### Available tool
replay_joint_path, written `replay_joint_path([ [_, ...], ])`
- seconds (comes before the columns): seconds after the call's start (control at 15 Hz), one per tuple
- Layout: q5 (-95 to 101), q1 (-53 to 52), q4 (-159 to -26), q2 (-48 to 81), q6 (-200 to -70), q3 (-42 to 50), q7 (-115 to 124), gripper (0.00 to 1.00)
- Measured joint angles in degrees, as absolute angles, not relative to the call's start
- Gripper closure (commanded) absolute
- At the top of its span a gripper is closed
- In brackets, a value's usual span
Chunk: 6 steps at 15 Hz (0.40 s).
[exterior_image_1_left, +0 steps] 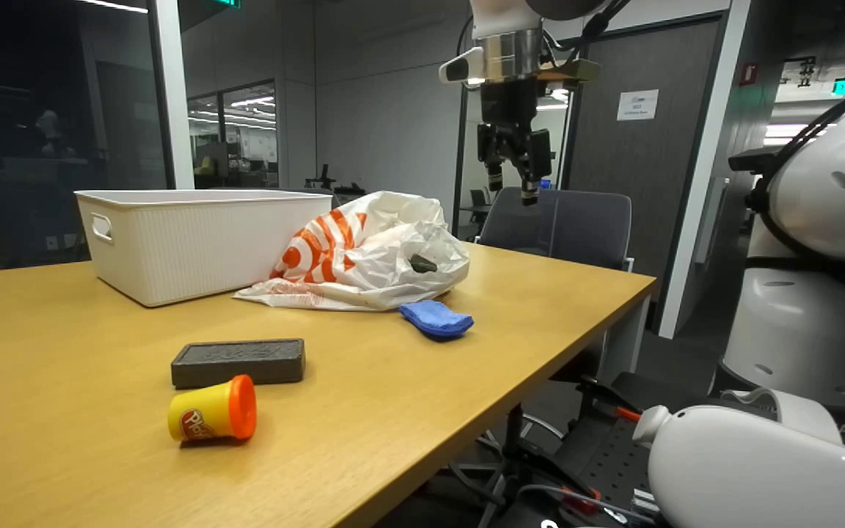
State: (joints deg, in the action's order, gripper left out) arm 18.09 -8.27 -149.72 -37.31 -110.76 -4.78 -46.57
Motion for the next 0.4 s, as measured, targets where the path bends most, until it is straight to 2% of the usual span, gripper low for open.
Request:
replay_joint_path([
  [0.4,18.7,-8.9,-149.8,-37.3,-110.6,-4.8,-45.7,0.0],
])
